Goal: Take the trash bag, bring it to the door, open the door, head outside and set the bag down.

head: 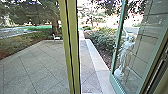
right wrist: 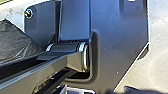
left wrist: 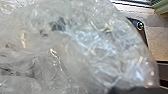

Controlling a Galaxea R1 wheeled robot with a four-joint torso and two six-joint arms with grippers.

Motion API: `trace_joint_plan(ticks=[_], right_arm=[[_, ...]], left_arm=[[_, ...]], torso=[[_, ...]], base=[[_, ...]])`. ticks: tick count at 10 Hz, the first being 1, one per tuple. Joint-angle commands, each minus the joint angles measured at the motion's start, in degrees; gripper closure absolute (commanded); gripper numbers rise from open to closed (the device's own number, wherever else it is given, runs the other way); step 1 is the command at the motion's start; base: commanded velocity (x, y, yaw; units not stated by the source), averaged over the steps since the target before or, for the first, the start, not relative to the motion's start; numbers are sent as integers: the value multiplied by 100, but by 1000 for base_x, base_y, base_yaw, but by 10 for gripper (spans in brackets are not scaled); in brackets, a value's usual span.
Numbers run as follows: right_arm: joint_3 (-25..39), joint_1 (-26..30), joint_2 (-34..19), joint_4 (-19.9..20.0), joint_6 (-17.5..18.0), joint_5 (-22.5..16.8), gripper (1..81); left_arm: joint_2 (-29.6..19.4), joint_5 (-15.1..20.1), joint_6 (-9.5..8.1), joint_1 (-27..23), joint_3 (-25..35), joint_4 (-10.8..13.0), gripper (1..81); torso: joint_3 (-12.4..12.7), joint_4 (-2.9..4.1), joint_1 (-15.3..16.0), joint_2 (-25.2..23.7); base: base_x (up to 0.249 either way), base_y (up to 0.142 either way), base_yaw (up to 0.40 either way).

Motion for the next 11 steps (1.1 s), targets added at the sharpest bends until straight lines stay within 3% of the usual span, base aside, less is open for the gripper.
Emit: trace_joint_plan(ticks=[1,9,11], right_arm=[[29,298,25,2,-26,-386,10],[3,280,68,-15,-34,-386,10],[-15,263,104,-376,-70,-386,10]], left_arm=[[-59,281,19,-212,18,45,811],[10,289,11,-204,1,63,811],[19,281,11,-220,-25,45,811]], torso=[[0,0,0,0],[0,0,0,0],[0,0,0,0]], base=[[0,0,-119],[0,0,0],[0,0,0]])
